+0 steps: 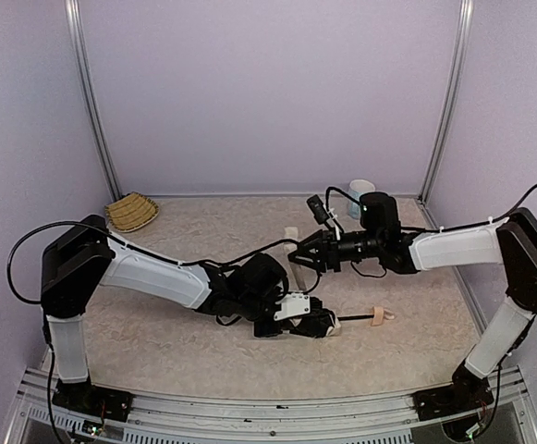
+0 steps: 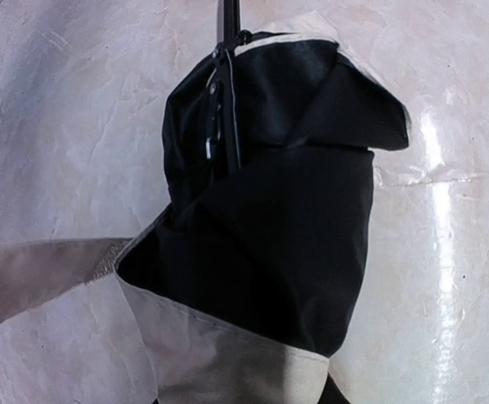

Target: Put away the umbrella

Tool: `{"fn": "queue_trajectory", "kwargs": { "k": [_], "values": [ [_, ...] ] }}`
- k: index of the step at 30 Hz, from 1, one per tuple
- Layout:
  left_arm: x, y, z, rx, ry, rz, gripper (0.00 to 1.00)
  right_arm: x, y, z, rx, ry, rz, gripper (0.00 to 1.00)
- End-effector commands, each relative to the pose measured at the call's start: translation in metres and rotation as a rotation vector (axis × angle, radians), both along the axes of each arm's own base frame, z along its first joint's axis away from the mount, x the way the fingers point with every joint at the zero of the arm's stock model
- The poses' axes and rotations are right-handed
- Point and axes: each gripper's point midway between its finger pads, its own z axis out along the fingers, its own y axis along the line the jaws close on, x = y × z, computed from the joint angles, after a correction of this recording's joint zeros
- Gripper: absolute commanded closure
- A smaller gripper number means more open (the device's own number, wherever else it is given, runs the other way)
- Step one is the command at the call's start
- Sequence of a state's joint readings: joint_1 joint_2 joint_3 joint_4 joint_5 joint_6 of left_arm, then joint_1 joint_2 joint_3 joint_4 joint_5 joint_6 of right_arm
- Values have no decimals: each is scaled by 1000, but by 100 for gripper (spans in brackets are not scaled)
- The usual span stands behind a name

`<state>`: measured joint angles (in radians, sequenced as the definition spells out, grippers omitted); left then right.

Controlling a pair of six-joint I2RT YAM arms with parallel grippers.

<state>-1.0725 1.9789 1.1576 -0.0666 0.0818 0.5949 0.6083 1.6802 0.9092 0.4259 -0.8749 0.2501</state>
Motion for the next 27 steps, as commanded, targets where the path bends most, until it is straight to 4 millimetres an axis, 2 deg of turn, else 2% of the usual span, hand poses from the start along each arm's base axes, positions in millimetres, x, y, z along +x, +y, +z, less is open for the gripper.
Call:
{"fn": "queue_trajectory", "kwargs": {
  "k": [1, 4, 6, 10, 14, 19, 22, 25, 27],
  "values": [
    [-68, 94, -98, 445, 395, -3, 100, 21, -16, 12, -69, -99, -118, 57],
    [-76, 98, -97, 460, 481, 1, 100, 26, -36, 2, -137, -79, -192, 55],
    [-80, 100, -97, 472, 539, 6, 100, 26, -51, 6, -153, -90, -238, 55],
    [-81, 104, -103, 524, 600, 35, 100, 27, -78, 21, -194, -140, -340, 46],
    [-85, 105, -103, 529, 627, 30, 100, 29, -99, 28, -283, -158, -401, 45],
    [-87, 107, -101, 519, 674, 25, 100, -7, -100, 47, -295, -318, -279, 50],
    [-84, 109, -104, 527, 701, 46, 100, -45, -91, 51, -306, -544, -191, 50],
    [-83, 110, -106, 529, 730, 61, 100, -81, -78, 41, -336, -775, -139, 48],
    [-83, 111, -107, 529, 753, 71, 100, -102, -65, 24, -387, -876, -94, 46]
  ]
}}
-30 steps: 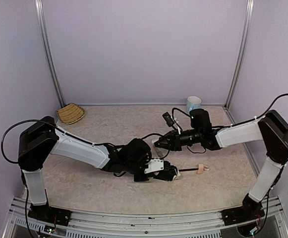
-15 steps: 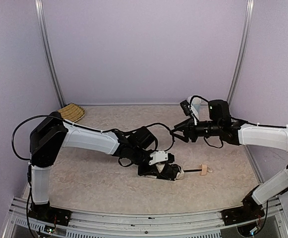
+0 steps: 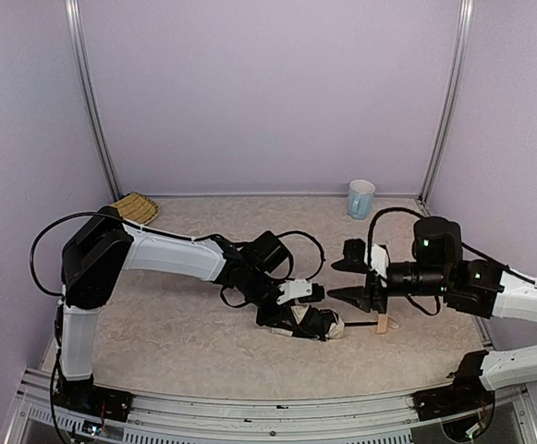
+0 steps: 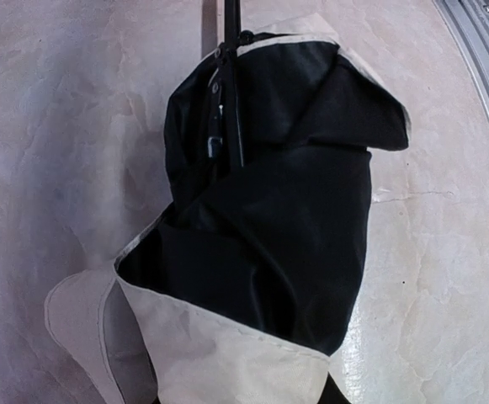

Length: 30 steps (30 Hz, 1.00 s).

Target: Put away the umbrella

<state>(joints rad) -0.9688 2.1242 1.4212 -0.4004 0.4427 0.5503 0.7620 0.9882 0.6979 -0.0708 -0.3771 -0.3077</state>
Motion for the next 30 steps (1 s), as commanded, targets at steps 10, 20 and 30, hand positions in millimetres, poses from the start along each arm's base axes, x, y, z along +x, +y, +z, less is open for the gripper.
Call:
{"fn": "queue_trajectory", "kwargs": {
  "k": [10, 20, 30],
  "values": [
    [-79, 118, -102, 527, 412, 44, 100, -11, 41, -152, -636, -237, 4, 0],
    [-88, 121, -103, 530, 483, 23, 100, 19, 22, -193, -830, -336, -120, 8],
    [-95, 118, -100, 516, 533, 2, 100, 18, 24, -224, -928, -306, -72, 70]
  ]
}}
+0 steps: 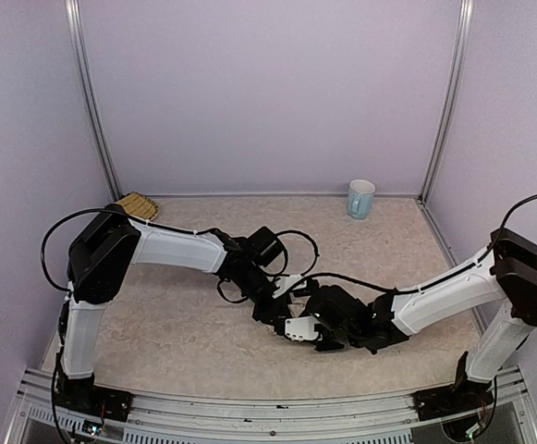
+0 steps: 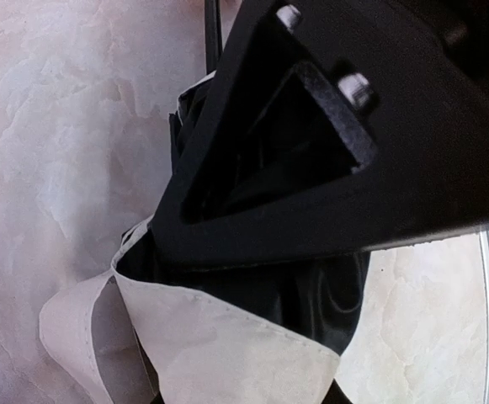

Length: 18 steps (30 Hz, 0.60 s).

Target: Put away the umbrella

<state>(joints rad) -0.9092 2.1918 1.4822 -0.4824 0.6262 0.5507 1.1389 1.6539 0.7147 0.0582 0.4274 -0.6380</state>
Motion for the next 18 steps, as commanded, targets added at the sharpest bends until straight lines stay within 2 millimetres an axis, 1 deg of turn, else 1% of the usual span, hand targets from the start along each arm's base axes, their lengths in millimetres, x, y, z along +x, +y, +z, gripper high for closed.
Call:
{"fn": "queue_trajectory", "kwargs": {
  "k": [1, 2, 4, 5, 7, 9, 11, 12, 13, 14, 15, 16, 18],
  "values": [
    [-87, 109, -95, 527, 321, -21, 96, -3, -7, -24, -102, 44, 19, 73],
    [-79, 104, -92, 506, 291, -1, 89, -7, -6, -24, -99, 67, 31, 75],
    [-56, 89, -81, 434, 211, 65, 75, -18, -4, -27, -98, 130, 66, 79],
    [-42, 81, -71, 387, 173, 102, 67, -24, -3, -29, -99, 168, 85, 81],
    [-13, 66, -49, 272, 80, 173, 51, -36, -3, -33, -104, 233, 113, 90],
    [10, 54, -23, 141, -6, 216, 48, -48, -5, -41, -123, 299, 138, 93],
    [26, 48, 3, 27, -78, 261, 46, -56, -8, -47, -145, 351, 148, 95],
    [31, 45, 19, -36, -105, 273, 46, -60, -9, -51, -157, 380, 151, 96],
    [35, 44, 40, -109, -138, 283, 46, -64, -10, -55, -170, 410, 154, 97],
    [35, 44, 49, -159, -156, 287, 45, -68, -13, -58, -181, 433, 152, 98],
    [35, 45, 71, -229, -191, 287, 39, -69, -15, -62, -194, 448, 143, 100],
    [32, 48, 82, -282, -219, 279, 32, -71, -17, -64, -204, 457, 138, 100],
    [18, 58, 95, -360, -270, 250, 13, -77, -17, -66, -200, 490, 149, 100]
  ]
}}
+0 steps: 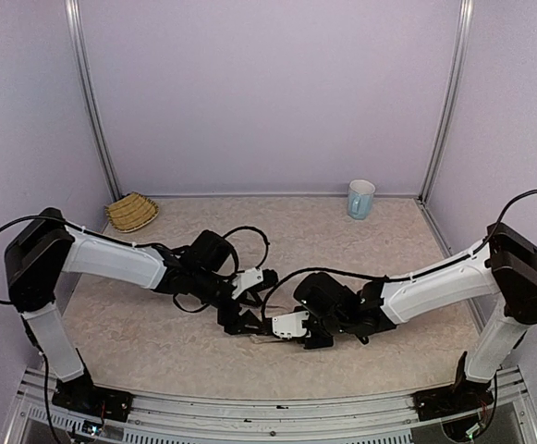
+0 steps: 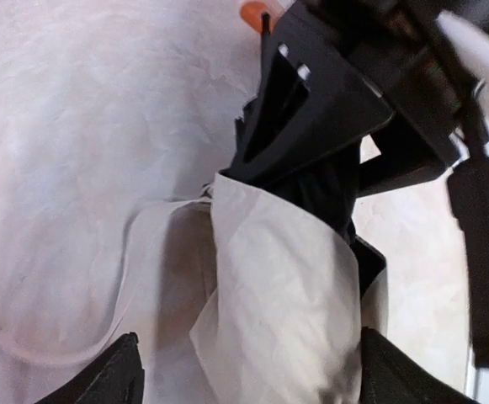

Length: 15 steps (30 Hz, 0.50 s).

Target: Put away the umbrella

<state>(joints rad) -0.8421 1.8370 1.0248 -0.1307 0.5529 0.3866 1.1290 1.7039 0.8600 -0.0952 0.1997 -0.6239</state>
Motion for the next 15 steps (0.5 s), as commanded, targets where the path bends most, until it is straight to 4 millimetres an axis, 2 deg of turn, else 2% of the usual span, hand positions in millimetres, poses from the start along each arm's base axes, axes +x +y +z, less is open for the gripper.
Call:
{"fn": "queue_trajectory", "kwargs": {
  "k": [1, 5, 8, 10, 12, 14, 15],
  "values": [
    [9, 4, 64, -247, -221, 26, 11, -58, -52, -66, -238, 289, 60, 100],
    [-3, 21, 83, -313, -307, 49, 12, -64, -44, -59, -199, 339, 77, 100],
    [-14, 32, 94, -338, -408, 85, 17, -71, -34, -49, -138, 424, 93, 100],
    [-25, 39, 91, -307, -503, 110, 22, -74, -30, -43, -104, 492, 95, 100],
    [-40, 44, 86, -259, -596, 115, 32, -78, -28, -40, -80, 580, 92, 100],
    [-56, 45, 78, -220, -655, 108, 41, -80, -28, -42, -82, 643, 78, 100],
    [-62, 46, 73, -203, -666, 103, 42, -80, -30, -44, -91, 658, 70, 100]
  ]
}}
